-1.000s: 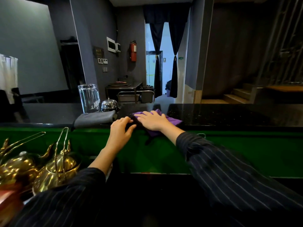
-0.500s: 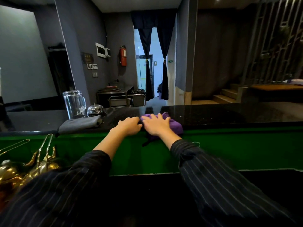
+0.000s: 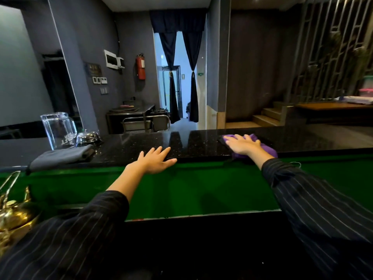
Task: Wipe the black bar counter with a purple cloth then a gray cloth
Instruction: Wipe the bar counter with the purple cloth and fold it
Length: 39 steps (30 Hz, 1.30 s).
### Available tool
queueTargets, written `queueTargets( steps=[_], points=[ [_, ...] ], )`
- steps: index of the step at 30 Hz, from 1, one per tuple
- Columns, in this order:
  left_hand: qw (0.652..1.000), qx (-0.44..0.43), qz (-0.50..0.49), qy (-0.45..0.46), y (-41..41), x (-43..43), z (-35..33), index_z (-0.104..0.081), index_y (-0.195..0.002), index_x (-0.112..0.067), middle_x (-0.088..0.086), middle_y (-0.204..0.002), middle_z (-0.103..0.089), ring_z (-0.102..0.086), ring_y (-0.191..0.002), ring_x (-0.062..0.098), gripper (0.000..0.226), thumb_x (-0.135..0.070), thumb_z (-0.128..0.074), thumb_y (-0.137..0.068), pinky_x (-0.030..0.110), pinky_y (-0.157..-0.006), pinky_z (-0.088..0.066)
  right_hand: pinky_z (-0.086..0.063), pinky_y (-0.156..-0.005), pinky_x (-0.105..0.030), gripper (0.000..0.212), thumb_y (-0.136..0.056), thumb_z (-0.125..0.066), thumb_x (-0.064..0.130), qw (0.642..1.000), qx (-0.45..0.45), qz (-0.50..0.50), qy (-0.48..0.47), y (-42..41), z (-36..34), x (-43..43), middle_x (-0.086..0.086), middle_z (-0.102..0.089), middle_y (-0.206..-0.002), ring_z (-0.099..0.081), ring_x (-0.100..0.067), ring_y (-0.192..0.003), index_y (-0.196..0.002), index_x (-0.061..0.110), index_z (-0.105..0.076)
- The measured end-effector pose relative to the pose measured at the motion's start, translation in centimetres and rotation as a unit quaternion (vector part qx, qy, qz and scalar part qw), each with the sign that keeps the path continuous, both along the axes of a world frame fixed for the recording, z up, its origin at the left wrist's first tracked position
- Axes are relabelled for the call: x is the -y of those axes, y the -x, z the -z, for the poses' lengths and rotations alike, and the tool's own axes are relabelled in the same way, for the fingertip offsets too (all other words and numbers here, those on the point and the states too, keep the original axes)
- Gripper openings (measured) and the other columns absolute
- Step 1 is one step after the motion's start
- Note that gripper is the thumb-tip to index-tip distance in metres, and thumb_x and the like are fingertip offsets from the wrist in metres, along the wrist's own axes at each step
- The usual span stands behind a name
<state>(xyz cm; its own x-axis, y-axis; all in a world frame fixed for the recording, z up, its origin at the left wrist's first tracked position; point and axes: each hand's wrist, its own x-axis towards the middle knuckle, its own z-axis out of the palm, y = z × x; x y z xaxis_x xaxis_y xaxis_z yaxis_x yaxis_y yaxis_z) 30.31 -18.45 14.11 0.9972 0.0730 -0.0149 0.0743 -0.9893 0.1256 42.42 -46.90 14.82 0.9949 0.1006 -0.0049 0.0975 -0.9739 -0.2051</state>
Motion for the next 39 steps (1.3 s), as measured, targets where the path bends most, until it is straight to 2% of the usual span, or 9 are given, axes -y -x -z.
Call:
queueTargets(
  steps=[6, 13, 17, 20, 23, 26, 30, 34, 39],
  points=[
    [0.998, 0.055, -0.014, 0.006, -0.4, 0.5, 0.7, -0.015, -0.149, -0.038, -0.007, -0.161, -0.012, -0.007, -0.149, 0.023, 0.057, -0.056, -0.023, -0.095, 0.053, -0.118, -0.004, -0.003, -0.109, -0.074, 0.062, -0.096, -0.026, 0.047, 0.993, -0.013, 0.097, 0.061, -1.9, -1.0, -3.8, -0.010, -0.008, -0.164, 0.000, -0.041, -0.148, -0.154, 0.026, -0.015],
    [0.999, 0.043, -0.012, 0.014, -0.3, 0.2, 0.1, -0.022, -0.146, -0.041, -0.003, -0.157, -0.023, -0.019, -0.145, 0.026, 0.057, -0.059, -0.031, -0.092, 0.051, -0.117, -0.012, 0.003, -0.111, -0.072, 0.064, -0.097, -0.024, 0.050, 0.991, 0.010, -0.130, 0.029, 0.4, -0.6, -15.9, -0.005, -0.008, -0.165, -0.001, -0.037, -0.150, -0.155, 0.025, -0.014],
    [0.999, 0.014, -0.028, 0.039, -0.8, -1.9, -1.8, -0.036, -0.140, -0.039, 0.009, -0.148, -0.037, -0.032, -0.139, 0.034, 0.061, -0.067, -0.038, -0.085, 0.049, -0.117, -0.022, -0.002, -0.116, -0.066, 0.056, -0.101, -0.019, 0.050, 0.971, -0.007, -0.240, 0.010, 1.9, -1.2, -15.9, -0.002, -0.010, -0.165, -0.005, -0.032, -0.151, -0.154, 0.033, -0.016],
    [0.999, -0.018, -0.039, 0.013, -1.1, -4.1, -1.3, -0.022, -0.142, -0.051, 0.002, -0.157, -0.024, -0.020, -0.146, 0.028, 0.081, -0.088, -0.015, -0.070, 0.052, -0.118, -0.016, -0.003, -0.117, -0.063, 0.056, -0.100, -0.018, 0.053, 0.980, -0.003, -0.197, 0.007, -0.3, -1.4, -11.5, 0.001, -0.010, -0.165, -0.007, -0.030, -0.151, -0.153, 0.036, -0.016],
    [0.999, 0.003, -0.033, -0.015, -1.3, -4.4, -0.3, -0.010, -0.144, -0.053, -0.006, -0.161, -0.012, -0.009, -0.149, 0.019, 0.057, -0.068, -0.014, -0.088, 0.058, -0.117, -0.012, 0.000, -0.118, -0.062, 0.064, -0.097, -0.016, 0.060, 0.996, -0.007, -0.086, 0.000, -4.5, -1.3, -6.9, 0.002, -0.007, -0.165, -0.002, -0.029, -0.151, -0.154, 0.031, -0.013],
    [0.999, 0.017, -0.021, -0.040, -1.4, -4.5, 0.2, -0.008, -0.146, -0.049, -0.009, -0.161, -0.009, -0.007, -0.149, 0.018, 0.064, -0.068, -0.006, -0.084, 0.060, -0.116, -0.011, -0.002, -0.116, -0.064, 0.063, -0.099, -0.017, 0.058, 0.999, -0.025, -0.021, 0.028, -7.1, -1.6, -5.6, -0.002, -0.006, -0.165, -0.001, -0.034, -0.151, -0.155, 0.030, -0.012],
    [0.996, 0.070, -0.026, -0.046, -1.4, -4.5, 0.8, -0.013, -0.145, -0.050, -0.009, -0.160, -0.015, -0.014, -0.148, 0.017, 0.059, -0.066, -0.011, -0.088, 0.055, -0.116, -0.015, -0.013, -0.117, -0.062, 0.070, -0.092, -0.042, 0.055, 0.996, -0.070, 0.059, 0.025, -10.7, -2.6, -9.8, -0.016, -0.025, -0.158, -0.016, -0.044, -0.146, -0.149, 0.014, -0.034],
    [0.992, 0.108, -0.029, -0.051, -1.8, -4.7, 1.5, -0.017, -0.143, -0.054, -0.012, -0.159, -0.020, -0.017, -0.148, 0.015, 0.054, -0.064, -0.017, -0.090, 0.051, -0.116, -0.018, -0.015, -0.114, -0.066, 0.071, -0.090, -0.042, 0.056, 0.997, -0.072, -0.022, 0.030, -13.6, -1.9, -17.5, -0.012, -0.029, -0.157, -0.021, -0.043, -0.144, -0.148, 0.016, -0.036],
    [0.989, 0.131, -0.025, -0.065, -2.3, -4.9, 1.7, -0.019, -0.143, -0.051, -0.010, -0.158, -0.023, -0.021, -0.146, 0.015, 0.054, -0.064, -0.017, -0.091, 0.051, -0.114, -0.021, -0.008, -0.112, -0.067, 0.076, -0.091, -0.038, 0.063, 0.985, -0.032, -0.167, 0.034, -9.0, -1.4, -26.9, -0.014, -0.026, -0.159, -0.019, -0.042, -0.146, -0.152, 0.020, -0.027]
  ],
)
